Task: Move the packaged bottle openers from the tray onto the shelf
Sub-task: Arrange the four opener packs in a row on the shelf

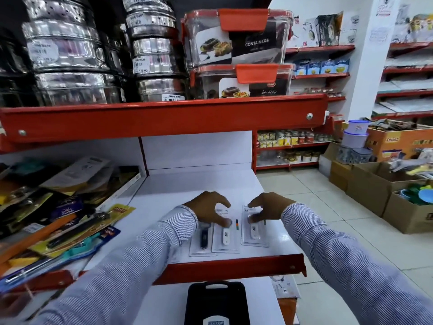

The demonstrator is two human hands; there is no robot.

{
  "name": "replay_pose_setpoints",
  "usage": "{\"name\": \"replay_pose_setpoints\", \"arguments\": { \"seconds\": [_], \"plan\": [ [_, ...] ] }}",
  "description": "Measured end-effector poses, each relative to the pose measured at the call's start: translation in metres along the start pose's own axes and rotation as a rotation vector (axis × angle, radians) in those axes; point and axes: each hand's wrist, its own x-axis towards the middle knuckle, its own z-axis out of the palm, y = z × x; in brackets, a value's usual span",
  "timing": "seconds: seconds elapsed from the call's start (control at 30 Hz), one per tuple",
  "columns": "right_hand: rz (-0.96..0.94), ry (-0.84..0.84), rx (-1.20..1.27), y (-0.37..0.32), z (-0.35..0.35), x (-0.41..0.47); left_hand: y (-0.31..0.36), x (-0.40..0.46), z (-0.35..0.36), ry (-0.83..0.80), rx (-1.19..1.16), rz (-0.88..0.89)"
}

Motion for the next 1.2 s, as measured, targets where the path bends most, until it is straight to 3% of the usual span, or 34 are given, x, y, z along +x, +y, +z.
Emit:
{"name": "replay_pose_setpoints", "arguments": {
  "seconds": [0.1,0.17,1.2],
  "plan": [
    [0.011,-0.146,-0.156,-0.007,0.005,-0.005,0.007,-0.004,0.001,-0.206,0.125,0.002],
    [-0.005,-0.162,-0.13,-0.007,0.004,-0.01,0.008,-0.005,0.006,-0.244,0.118,-0.01],
    [-0.073,-0.253,-0.136,-0.03,0.002,-0.052,0.015,-0.036,0.027,-0.217,0.084,-0.001]
  ]
}}
